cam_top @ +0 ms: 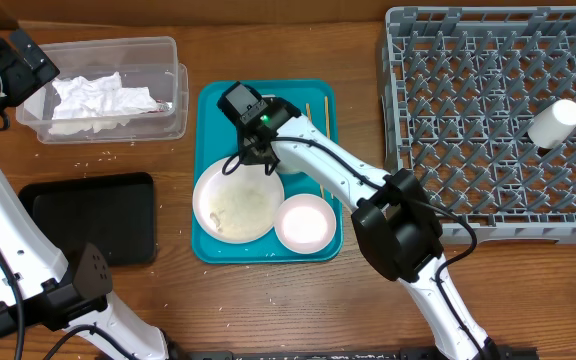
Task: Sort waste into correct bins and load items into the dishwasher
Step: 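Move the right gripper back over the teal tray toward the grey bowl, then close the right gripper on the rim of the small grey bowl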
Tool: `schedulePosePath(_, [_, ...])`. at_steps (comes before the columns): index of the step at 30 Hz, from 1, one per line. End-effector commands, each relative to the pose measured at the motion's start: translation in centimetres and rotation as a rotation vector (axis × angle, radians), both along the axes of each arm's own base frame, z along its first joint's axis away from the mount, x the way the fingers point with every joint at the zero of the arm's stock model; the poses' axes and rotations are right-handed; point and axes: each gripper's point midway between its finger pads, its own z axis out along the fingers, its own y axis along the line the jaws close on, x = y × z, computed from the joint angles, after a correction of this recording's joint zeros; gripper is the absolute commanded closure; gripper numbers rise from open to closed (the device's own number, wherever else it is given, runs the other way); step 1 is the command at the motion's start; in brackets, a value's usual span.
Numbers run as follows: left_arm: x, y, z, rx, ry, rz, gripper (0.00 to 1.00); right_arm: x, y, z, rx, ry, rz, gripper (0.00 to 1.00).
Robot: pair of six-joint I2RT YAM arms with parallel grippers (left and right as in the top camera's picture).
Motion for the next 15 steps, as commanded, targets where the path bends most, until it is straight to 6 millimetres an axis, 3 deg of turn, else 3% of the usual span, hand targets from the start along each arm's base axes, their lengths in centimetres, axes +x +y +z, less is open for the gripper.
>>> schedulePosePath(1, [-0.2, 0.2, 0.1, 0.016, 0.004, -0.009, 0.0, 0.6, 1.5, 2.9, 0.069, -0.027, 0.007, 0.96])
schedulePosePath(5, [-0.2, 0.2, 0.1, 0.017, 0.004, -0.009, 0.0, 1.5, 2.0, 7.7, 0.113, -0.077, 0.005, 0.96])
schedulePosePath(9, [-0.2, 0.2, 0.1, 0.017, 0.004, -0.009, 0.0, 3.4, 0.6, 14.5, 0.169, -0.171, -0.007, 0.96])
schedulePosePath(12, [-0.2, 0.2, 0.1, 0.016, 0.004, -0.009, 0.0, 5.2, -3.3, 20.0, 0.201, -0.253, -0.083, 0.96])
schedulePosePath(15, [-0.2, 0.2, 0.1, 0.016, 0.004, -0.009, 0.0, 6.5, -9.0, 24.4, 0.225, -0.315, -0.181, 0.96])
